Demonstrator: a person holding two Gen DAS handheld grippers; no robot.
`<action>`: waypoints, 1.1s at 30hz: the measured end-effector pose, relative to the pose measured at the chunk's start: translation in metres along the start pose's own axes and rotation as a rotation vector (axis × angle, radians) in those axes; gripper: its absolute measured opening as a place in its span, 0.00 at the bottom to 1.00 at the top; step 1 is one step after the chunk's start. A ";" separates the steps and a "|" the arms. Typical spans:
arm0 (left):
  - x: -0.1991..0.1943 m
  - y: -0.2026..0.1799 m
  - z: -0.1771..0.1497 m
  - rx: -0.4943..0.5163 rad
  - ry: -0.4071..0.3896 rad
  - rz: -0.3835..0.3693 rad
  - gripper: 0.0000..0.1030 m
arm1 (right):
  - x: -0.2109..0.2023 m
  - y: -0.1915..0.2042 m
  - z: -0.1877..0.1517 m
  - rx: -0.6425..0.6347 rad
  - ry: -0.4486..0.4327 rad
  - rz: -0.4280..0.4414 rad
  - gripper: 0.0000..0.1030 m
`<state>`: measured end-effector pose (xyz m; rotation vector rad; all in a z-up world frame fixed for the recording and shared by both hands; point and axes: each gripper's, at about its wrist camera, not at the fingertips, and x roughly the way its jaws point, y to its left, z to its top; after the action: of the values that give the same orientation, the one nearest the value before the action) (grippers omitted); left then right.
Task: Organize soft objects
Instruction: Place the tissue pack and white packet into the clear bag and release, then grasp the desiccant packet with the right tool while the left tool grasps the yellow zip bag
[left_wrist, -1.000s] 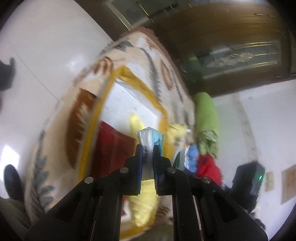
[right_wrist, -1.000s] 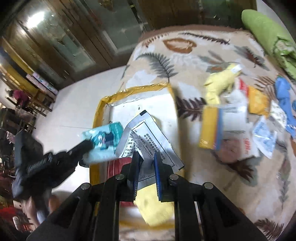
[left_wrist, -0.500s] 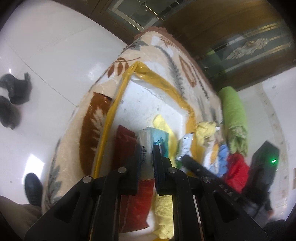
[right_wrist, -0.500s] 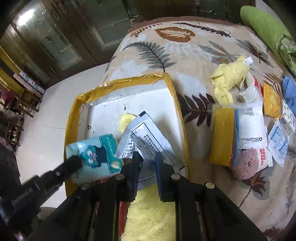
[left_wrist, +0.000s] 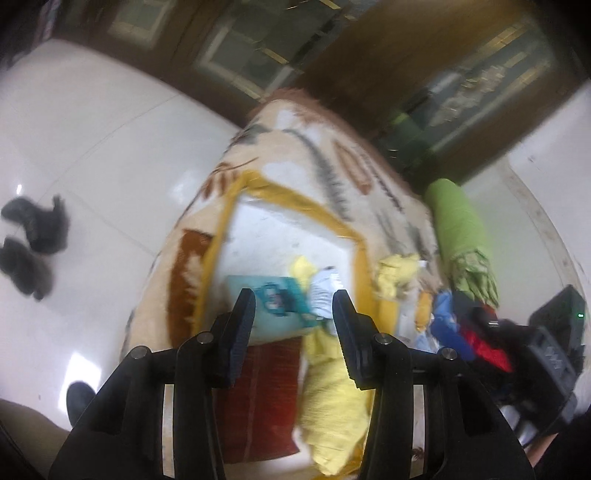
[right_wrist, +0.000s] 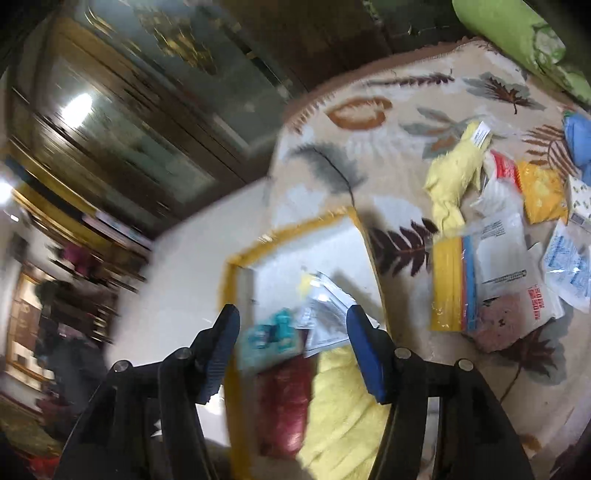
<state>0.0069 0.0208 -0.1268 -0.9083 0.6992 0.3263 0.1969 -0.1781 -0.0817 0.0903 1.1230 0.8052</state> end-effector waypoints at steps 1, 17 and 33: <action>-0.002 -0.008 -0.002 0.032 -0.008 -0.009 0.50 | -0.011 -0.005 0.000 0.008 -0.011 -0.003 0.60; 0.025 -0.097 -0.061 0.314 0.146 -0.142 0.56 | -0.058 -0.190 0.024 0.164 0.047 -0.304 0.62; 0.032 -0.118 -0.070 0.381 0.182 -0.151 0.56 | -0.004 -0.199 0.015 0.046 0.230 -0.413 0.62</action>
<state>0.0647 -0.1061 -0.1058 -0.6260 0.8212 -0.0266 0.3134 -0.3189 -0.1610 -0.1959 1.3210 0.4261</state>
